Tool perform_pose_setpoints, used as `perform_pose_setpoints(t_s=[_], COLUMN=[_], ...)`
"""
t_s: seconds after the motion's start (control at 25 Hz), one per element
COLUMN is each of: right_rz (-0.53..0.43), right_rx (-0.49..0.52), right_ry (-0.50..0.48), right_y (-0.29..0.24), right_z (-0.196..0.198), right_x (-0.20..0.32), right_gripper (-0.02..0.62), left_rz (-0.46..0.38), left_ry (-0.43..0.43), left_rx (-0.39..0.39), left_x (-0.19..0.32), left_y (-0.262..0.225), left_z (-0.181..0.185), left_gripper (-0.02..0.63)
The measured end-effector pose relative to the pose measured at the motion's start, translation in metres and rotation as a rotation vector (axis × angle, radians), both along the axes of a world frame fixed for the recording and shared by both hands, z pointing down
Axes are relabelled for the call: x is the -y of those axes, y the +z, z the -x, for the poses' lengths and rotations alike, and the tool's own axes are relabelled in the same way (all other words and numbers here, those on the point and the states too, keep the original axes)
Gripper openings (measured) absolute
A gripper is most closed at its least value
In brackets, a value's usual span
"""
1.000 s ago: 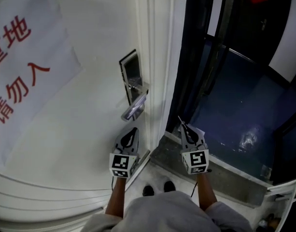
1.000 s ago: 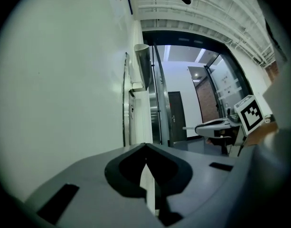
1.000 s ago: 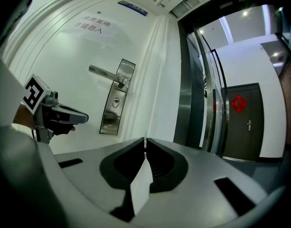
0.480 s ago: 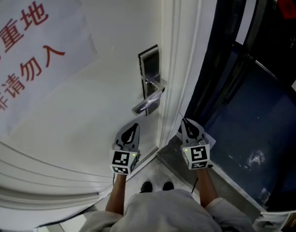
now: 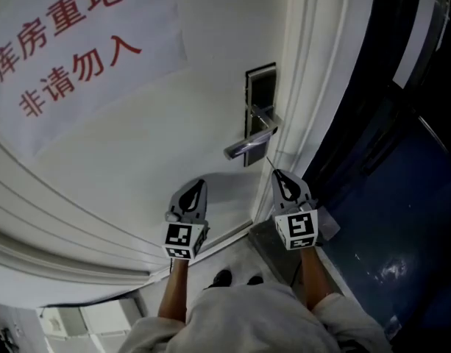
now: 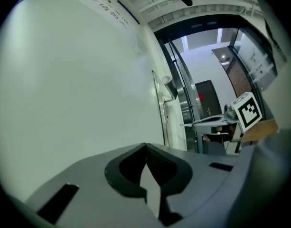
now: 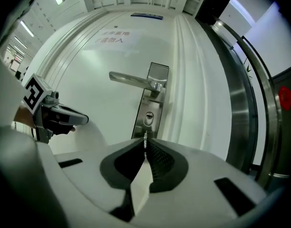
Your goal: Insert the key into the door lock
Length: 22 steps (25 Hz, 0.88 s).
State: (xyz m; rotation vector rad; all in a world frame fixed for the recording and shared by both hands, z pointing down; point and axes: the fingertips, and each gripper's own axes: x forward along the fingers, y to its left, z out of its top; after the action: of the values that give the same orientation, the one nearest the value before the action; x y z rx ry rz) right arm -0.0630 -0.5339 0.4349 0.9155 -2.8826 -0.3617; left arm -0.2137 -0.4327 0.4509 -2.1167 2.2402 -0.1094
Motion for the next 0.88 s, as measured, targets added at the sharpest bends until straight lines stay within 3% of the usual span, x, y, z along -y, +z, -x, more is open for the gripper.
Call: perform_pose_setpoints(t_s=[0.2,0.4,0.52,0.76,0.88], right_rz=[-0.038,-0.177,-0.298,-0.647,-0.754], right_rx=[-0.023,-0.122,-0.225,-0.499,-0.588], right_ry=[-0.049,-0.045,-0.031,0.026,0.041], right_y=[-0.007,-0.018,-0.028,-0.035,-0.034], right_z=[0.007,0.009,0.012,0.02,0.024], right_x=[-0.004,-0.004,0.0,0.008,0.013], right_gripper=[0.029,0.029,0.029,0.029,0.029], left_rz=[-0.014,-0.02,-0.023,-0.023,-0.025], left_ry=[-0.044,-0.031,-0.014,0.004,0.002], left_rx=[0.002,0.004,0.005,0.009,0.006], left_x=[-0.012,-0.013,-0.01,-0.006,-0.006], left_y=[-0.006,-0.008,-0.009,-0.008,-0.009], left_z=[0.002,-0.005,-0.01,-0.011,-0.008], left_gripper=[0.017,0.018,0.018,0.018,0.018])
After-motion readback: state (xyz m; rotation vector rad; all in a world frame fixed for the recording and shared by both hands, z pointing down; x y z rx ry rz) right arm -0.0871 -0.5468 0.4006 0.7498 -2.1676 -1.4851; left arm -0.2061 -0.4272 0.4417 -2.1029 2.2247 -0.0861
